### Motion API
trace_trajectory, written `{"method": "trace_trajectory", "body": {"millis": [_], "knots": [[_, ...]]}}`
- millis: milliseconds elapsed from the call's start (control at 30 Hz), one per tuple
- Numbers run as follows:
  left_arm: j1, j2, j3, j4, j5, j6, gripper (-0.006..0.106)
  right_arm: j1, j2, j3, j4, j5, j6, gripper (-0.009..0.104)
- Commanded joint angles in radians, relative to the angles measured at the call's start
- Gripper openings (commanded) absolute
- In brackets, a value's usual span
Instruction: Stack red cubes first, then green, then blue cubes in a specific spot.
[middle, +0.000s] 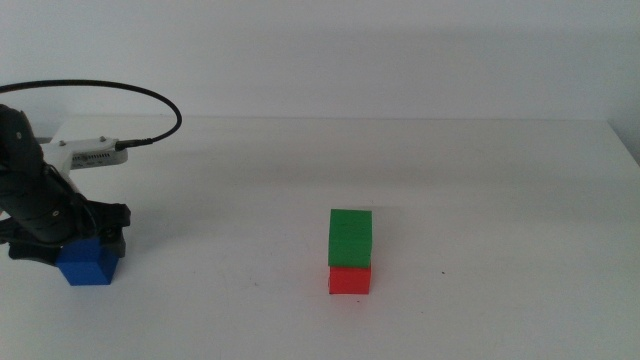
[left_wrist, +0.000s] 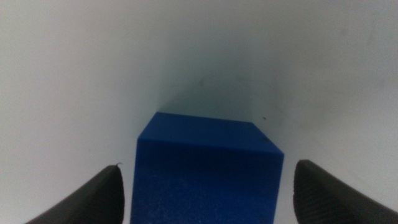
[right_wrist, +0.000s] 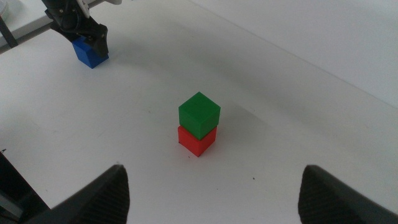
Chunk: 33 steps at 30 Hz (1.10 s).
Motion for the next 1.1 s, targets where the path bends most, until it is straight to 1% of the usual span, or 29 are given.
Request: {"method": "trace_trajectory", "body": {"millis": [0, 33, 100, 233, 300, 333, 367, 433, 500, 533, 633, 700, 767, 867, 933, 1000, 1067], "knots": [[0.002, 0.003, 0.0, -0.015, -0.013, 0.0, 0.086, 0.002, -0.004, 0.002, -0.006, -0.009, -0.012, 0.087], [0.002, 0.003, 0.0, -0.019, -0.013, 0.0, 0.081, 0.002, -0.004, 0.002, -0.006, -0.009, -0.012, 0.087], [0.002, 0.003, 0.0, -0.031, -0.013, 0.0, 0.067, 0.002, -0.004, 0.002, -0.006, -0.009, -0.012, 0.087], [0.002, -0.011, 0.0, -0.064, -0.003, 0.0, 0.022, 0.002, -0.004, 0.002, -0.006, -0.009, -0.012, 0.087], [0.0, -0.056, 0.0, -0.098, 0.024, 0.0, 0.0, 0.002, -0.004, 0.002, -0.006, -0.009, -0.012, 0.087], [-0.007, -0.084, 0.0, -0.109, 0.036, -0.012, -0.002, 0.002, -0.004, 0.002, -0.006, -0.009, -0.012, 0.087], [-0.022, -0.124, 0.0, -0.101, 0.043, -0.044, -0.002, 0.002, -0.004, 0.002, -0.006, -0.009, -0.012, 0.087], [-0.083, -0.2, -0.009, -0.058, 0.055, -0.132, -0.002, 0.002, -0.004, 0.002, -0.006, -0.009, -0.012, 0.087], [-0.181, -0.259, -0.057, 0.013, 0.108, -0.25, -0.002, 0.002, -0.004, 0.002, -0.006, -0.009, -0.012, 0.087], [-0.225, -0.269, -0.104, 0.032, 0.152, -0.285, -0.002, 0.002, -0.004, 0.002, -0.006, -0.009, -0.012, 0.087], [-0.394, -0.246, -0.28, 0.105, 0.352, -0.41, -0.002, 0.002, -0.004, 0.002, -0.006, -0.009, -0.012, 0.087], [-0.519, -0.204, -0.409, 0.165, 0.473, -0.544, -0.002, 0.002, -0.004, 0.002, -0.006, -0.009, -0.012, 0.087], [-0.63, -0.162, -0.507, 0.23, 0.49, -0.711, -0.002, 0.002, -0.004, 0.002, -0.006, -0.009, -0.012, 0.087], [-0.787, -0.109, -0.587, 0.338, 0.49, -0.805, -0.002, 0.002, -0.004, 0.002, -0.006, -0.009, -0.012, 0.087], [-0.854, -0.073, -0.616, 0.362, 0.49, -0.88, -0.002, 0.002, -0.004, 0.002, -0.006, -0.009, -0.012, 0.087], [-0.899, -0.038, -0.64, 0.371, 0.49, -0.889, -0.002, 0.002, -0.004, 0.002, -0.006, -0.009, -0.012, 0.087], [-0.919, -0.016, -0.649, 0.355, 0.49, -0.888, -0.002, 0.002, -0.004, 0.002, -0.006, -0.009, -0.012, 0.087]]}}
